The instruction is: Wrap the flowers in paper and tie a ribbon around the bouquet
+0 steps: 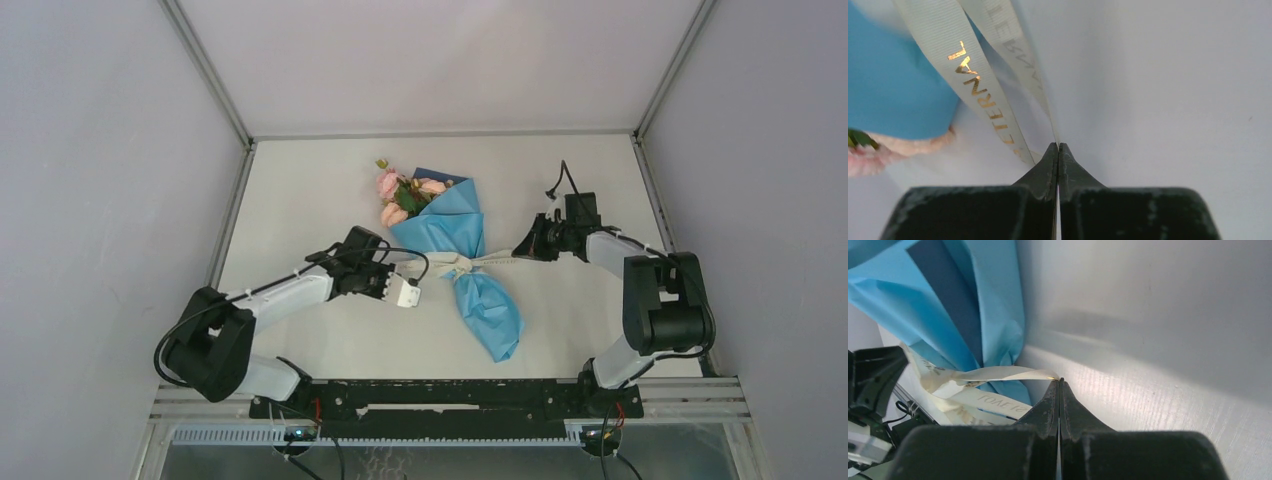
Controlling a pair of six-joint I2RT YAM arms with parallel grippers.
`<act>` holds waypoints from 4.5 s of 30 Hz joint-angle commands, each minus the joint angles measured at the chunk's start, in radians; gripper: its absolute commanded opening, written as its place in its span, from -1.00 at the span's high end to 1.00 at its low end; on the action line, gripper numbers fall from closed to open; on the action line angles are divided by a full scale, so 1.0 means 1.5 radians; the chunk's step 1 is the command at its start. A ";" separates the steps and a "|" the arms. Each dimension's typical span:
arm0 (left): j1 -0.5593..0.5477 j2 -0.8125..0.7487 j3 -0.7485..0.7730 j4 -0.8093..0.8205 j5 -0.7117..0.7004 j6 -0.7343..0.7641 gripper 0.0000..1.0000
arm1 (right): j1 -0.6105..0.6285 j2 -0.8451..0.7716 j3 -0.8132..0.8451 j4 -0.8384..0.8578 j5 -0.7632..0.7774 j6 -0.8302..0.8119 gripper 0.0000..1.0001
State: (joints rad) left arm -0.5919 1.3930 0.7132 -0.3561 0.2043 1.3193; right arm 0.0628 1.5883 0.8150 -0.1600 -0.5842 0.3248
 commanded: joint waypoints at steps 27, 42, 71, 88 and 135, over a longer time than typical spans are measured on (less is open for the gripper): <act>0.111 -0.055 -0.113 0.034 -0.099 0.196 1.00 | -0.036 0.006 -0.027 -0.072 0.095 0.014 1.00; 0.167 -0.067 -0.138 0.043 -0.102 0.265 1.00 | -0.056 -0.017 -0.031 -0.115 0.114 0.006 1.00; 0.265 -0.092 -0.135 0.034 -0.098 0.324 1.00 | 0.175 -0.063 -0.134 -0.135 0.045 0.115 1.00; 0.292 -0.103 -0.160 0.032 -0.091 0.350 1.00 | 0.131 -0.158 -0.184 -0.203 0.106 0.113 1.00; 0.340 -0.609 -0.341 0.374 -0.285 -0.941 -1.00 | 0.019 -0.795 -0.203 -0.216 0.419 0.072 -0.75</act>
State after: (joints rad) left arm -0.1577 0.5148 0.3244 -0.0711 -0.0090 0.2184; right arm 0.0952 0.4595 0.5392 -0.5407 -0.0380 0.4358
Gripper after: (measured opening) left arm 0.996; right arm 0.872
